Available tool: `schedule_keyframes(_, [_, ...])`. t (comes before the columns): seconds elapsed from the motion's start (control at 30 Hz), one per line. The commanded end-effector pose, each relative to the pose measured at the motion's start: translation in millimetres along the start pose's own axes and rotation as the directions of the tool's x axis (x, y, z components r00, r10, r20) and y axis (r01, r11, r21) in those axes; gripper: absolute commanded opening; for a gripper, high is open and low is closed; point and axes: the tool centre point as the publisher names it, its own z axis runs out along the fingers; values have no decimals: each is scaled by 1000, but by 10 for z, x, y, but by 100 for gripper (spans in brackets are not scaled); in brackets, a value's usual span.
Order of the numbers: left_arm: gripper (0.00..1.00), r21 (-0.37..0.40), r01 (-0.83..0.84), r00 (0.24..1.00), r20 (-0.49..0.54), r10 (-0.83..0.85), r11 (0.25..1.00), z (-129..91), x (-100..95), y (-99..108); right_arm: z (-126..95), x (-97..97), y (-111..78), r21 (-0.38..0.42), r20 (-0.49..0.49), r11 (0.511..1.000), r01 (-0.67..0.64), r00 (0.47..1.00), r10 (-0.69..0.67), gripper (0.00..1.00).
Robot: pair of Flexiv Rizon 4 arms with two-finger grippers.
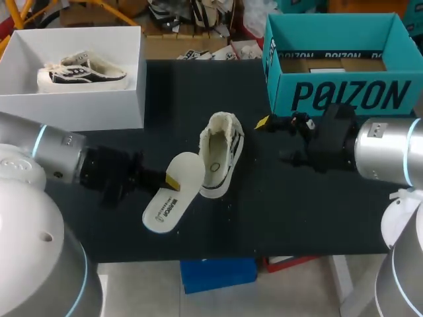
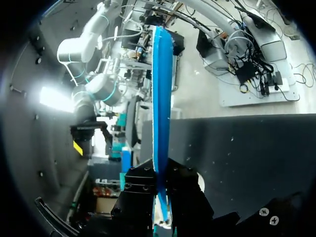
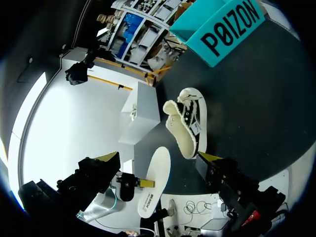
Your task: Take the shoe out of the shoebox, open the shoe tongue, remove and reinsert the insole, then place the shoe into the shoebox
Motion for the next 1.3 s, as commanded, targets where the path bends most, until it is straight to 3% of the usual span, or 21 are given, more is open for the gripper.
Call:
schedule_keyframes(0.03, [0,60,26,998,-57,-23,998,78,51,37,-3,10,6,3,4,1000,0,1000,0,100])
schedule_keyframes(0.2, [0,96,61,994,-93,-52,994,175,116,70,-3,10,6,3,4,1000,0,1000,0,100])
schedule_keyframes(0.5, [0,162,0,989,-143,23,987,418,61,223,-3,10,6,3,4,1000,0,1000,0,100])
schedule_keyframes(1.3, [0,167,-49,955,-282,95,985,596,134,734,-3,10,6,3,4,1000,0,1000,0,100])
